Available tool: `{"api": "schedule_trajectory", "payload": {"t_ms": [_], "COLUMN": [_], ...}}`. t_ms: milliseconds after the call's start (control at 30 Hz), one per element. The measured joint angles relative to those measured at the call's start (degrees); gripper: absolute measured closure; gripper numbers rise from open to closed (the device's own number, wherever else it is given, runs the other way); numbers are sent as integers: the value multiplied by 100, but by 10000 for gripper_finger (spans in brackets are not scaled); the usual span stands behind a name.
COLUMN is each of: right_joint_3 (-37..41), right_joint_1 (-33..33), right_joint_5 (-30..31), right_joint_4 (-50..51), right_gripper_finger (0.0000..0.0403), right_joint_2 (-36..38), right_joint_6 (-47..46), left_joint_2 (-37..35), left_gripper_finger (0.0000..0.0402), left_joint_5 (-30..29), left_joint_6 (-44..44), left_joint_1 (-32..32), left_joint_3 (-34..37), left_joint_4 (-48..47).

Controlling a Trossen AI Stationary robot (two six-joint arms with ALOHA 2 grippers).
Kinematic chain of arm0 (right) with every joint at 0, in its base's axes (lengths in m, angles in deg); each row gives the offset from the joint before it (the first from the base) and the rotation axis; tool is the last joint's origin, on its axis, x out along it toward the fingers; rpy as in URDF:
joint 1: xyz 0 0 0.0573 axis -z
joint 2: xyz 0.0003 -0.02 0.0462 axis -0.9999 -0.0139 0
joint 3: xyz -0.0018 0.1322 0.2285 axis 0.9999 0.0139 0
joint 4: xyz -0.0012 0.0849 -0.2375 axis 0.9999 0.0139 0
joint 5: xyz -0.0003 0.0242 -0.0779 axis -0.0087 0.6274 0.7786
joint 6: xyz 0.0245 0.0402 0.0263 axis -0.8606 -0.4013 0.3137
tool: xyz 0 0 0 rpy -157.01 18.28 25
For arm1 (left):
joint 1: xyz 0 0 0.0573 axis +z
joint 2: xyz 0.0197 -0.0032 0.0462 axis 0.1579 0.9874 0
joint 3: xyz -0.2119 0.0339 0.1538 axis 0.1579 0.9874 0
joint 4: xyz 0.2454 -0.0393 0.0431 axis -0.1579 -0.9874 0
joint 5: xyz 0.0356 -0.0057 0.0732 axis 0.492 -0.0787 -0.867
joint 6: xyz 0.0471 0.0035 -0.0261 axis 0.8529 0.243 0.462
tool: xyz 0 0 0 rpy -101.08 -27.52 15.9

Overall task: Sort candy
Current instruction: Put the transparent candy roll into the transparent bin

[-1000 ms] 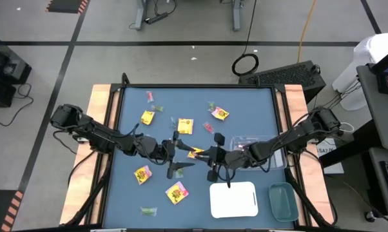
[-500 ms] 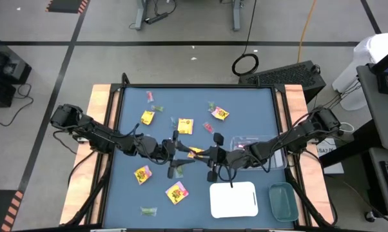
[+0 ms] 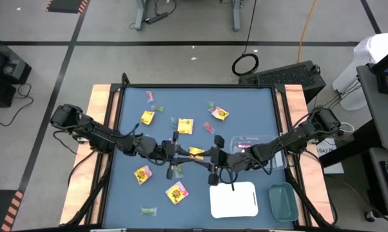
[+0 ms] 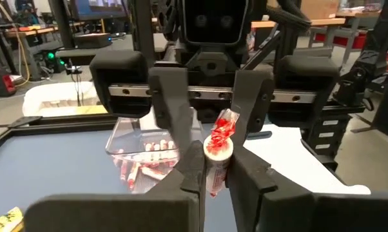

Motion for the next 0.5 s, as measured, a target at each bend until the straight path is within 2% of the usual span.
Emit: {"api": "schedule_trajectory", "payload": {"t_ms": [167,267,400,500], "right_joint_3": [0,0,0,0], "right_joint_1": [8,6,6,6], "right_joint_5": [86,71,93,93], "right_joint_4": [219,202,186,181], "right_gripper_finger": [213,182,170,185], "right_joint_2": [0,1,2,2], "right_joint_6": [-167,-164,-151,-132], "left_joint_2": [0,0,0,0], "left_gripper_finger": [349,340,337,336], "left_joint_5": [6,12,11,4], "left_joint_6": [-43,-46,-48,-44], "left_joint_1": [0,-2,-2,-2], "left_joint_3": [0,0,0,0], "left_joint_4": [241,295,318,319]}}
